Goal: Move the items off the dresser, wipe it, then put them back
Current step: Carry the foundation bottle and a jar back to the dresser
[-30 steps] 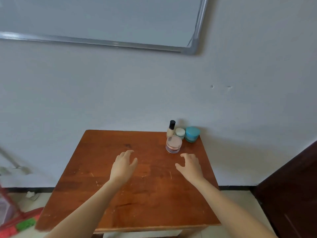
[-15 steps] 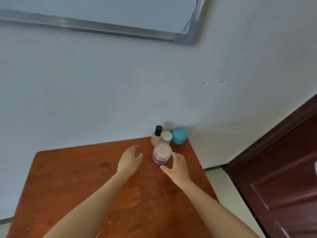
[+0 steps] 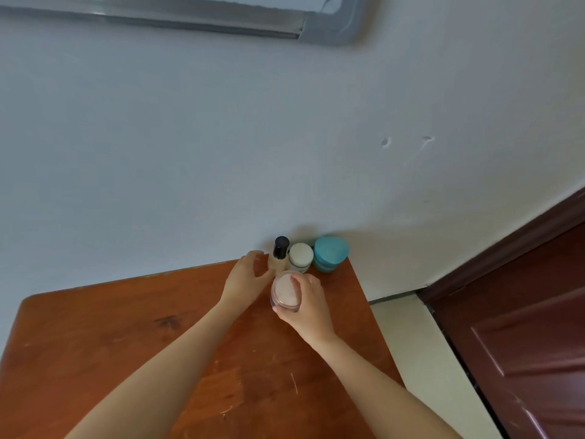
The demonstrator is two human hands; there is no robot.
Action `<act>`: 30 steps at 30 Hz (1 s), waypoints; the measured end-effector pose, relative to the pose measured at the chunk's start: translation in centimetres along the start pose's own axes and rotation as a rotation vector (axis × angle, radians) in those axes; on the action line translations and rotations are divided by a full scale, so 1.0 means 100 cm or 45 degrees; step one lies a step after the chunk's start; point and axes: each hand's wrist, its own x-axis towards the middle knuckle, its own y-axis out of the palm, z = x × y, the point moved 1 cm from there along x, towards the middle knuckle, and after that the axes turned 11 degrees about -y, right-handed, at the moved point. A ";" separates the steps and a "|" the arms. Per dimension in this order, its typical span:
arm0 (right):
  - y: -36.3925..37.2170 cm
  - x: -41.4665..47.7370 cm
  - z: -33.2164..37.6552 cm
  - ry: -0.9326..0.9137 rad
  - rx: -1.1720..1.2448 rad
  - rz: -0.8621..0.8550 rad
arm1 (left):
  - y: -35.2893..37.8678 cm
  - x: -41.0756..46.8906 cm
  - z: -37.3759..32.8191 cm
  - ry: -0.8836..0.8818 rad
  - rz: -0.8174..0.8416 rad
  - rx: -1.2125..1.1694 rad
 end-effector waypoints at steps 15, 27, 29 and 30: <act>-0.028 -0.022 -0.022 -0.079 -0.037 -0.118 | 0.019 0.017 -0.011 -0.026 0.042 -0.077; -0.057 -0.046 -0.025 -0.065 -0.127 -0.093 | 0.008 -0.049 -0.004 0.011 -0.011 -0.113; -0.057 -0.049 -0.021 -0.093 -0.117 -0.081 | 0.002 -0.062 0.000 0.013 -0.032 -0.107; -0.056 -0.051 -0.020 -0.106 -0.114 -0.074 | 0.000 -0.068 0.002 0.011 -0.046 -0.102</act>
